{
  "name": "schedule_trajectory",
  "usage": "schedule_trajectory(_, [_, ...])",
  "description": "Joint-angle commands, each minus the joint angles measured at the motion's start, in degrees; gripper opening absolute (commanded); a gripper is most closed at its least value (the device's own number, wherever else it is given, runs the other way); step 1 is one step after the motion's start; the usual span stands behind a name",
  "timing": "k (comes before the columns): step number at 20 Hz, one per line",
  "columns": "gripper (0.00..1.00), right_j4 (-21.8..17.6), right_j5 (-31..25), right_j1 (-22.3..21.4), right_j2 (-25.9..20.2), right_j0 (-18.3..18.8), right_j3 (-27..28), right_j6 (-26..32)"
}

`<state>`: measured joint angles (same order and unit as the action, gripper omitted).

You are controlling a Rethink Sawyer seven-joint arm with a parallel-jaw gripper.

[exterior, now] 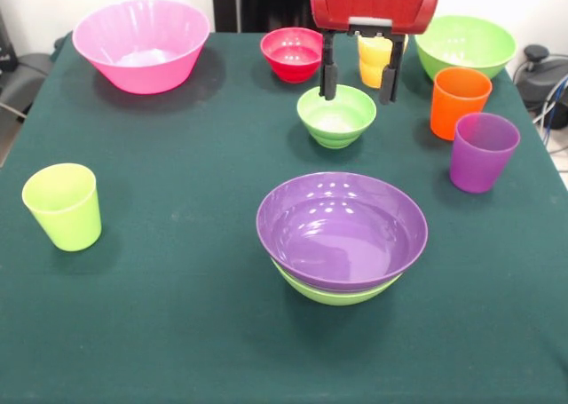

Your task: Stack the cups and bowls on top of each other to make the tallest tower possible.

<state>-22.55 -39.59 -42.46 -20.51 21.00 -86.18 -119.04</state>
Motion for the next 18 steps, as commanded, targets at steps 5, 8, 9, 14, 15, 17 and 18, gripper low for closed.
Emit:
schedule_trajectory(5, [1.0, 1.2, 7.5, 1.1, 8.6, -4.9, -8.7, -15.7])
schedule_trajectory(8, [1.0, 1.8, 8.5, 1.1, 9.5, -5.5, -9.1, -15.9])
schedule_trajectory(9, [1.0, 1.8, 8.7, 1.2, 9.6, -5.6, -9.1, -16.0])
schedule_trajectory(14, [1.0, 3.3, 8.5, 0.7, 10.8, -6.7, -9.3, -15.8])
schedule_trajectory(15, [1.0, 3.5, 8.6, 0.7, 11.0, -6.9, -9.4, -15.8])
schedule_trajectory(17, [1.0, 4.0, 8.8, 0.6, 11.4, -7.3, -9.6, -15.8])
schedule_trajectory(18, [1.0, 4.3, 8.9, 0.6, 11.6, -7.4, -9.7, -15.6])
